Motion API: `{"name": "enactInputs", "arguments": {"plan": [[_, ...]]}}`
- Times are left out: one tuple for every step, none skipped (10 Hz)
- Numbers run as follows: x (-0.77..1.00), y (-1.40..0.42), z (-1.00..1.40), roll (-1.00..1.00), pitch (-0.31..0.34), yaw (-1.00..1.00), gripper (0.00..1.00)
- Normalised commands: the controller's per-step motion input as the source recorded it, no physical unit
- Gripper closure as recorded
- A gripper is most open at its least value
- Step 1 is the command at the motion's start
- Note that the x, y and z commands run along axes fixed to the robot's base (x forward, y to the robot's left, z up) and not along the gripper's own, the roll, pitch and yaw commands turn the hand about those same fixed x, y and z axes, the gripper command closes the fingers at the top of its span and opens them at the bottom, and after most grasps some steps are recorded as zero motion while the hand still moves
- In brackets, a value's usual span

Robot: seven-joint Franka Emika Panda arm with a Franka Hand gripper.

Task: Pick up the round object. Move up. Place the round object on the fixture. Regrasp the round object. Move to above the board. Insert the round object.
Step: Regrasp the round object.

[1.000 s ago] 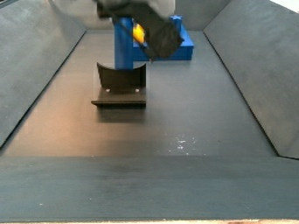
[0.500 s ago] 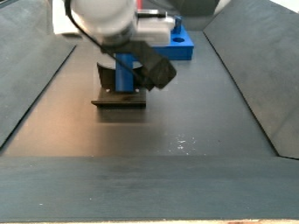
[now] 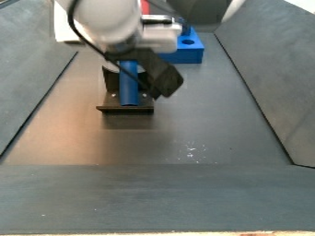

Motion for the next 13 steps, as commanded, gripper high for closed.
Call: {"name": "enactInputs", "arguments": {"plan": [[-0.02, 0.00, 1.00, 0.00, 0.065, 0.05, 0.00], [-0.03, 0.01, 1.00, 0.01, 0.080, 0.03, 0.00], [-0.03, 0.01, 0.89, 0.02, 0.096, 0.02, 0.00], [-0.03, 0.01, 0.64, 0.03, 0.104, -0.01, 0.00], [-0.03, 0.01, 0.45, 0.04, 0.102, -0.02, 0.00], [-0.02, 0.01, 0.26, 0.04, 0.095, -0.04, 0.00], [0.15, -0.84, 0.90, 1.00, 0.059, 0.02, 0.00], [0.14, -0.81, 0.79, 1.00, 0.058, 0.02, 0.00], [0.08, -0.67, 0.67, 1.00, 0.054, 0.02, 0.00], [0.02, -0.47, 0.49, 1.00, 0.049, 0.02, 0.00], [-0.02, -0.27, 0.27, 1.00, 0.045, 0.02, 0.00], [-0.02, -0.06, 0.03, 1.00, 0.042, 0.02, 0.00], [-0.01, -0.02, -0.01, 1.00, 0.042, 0.02, 0.00]]}}
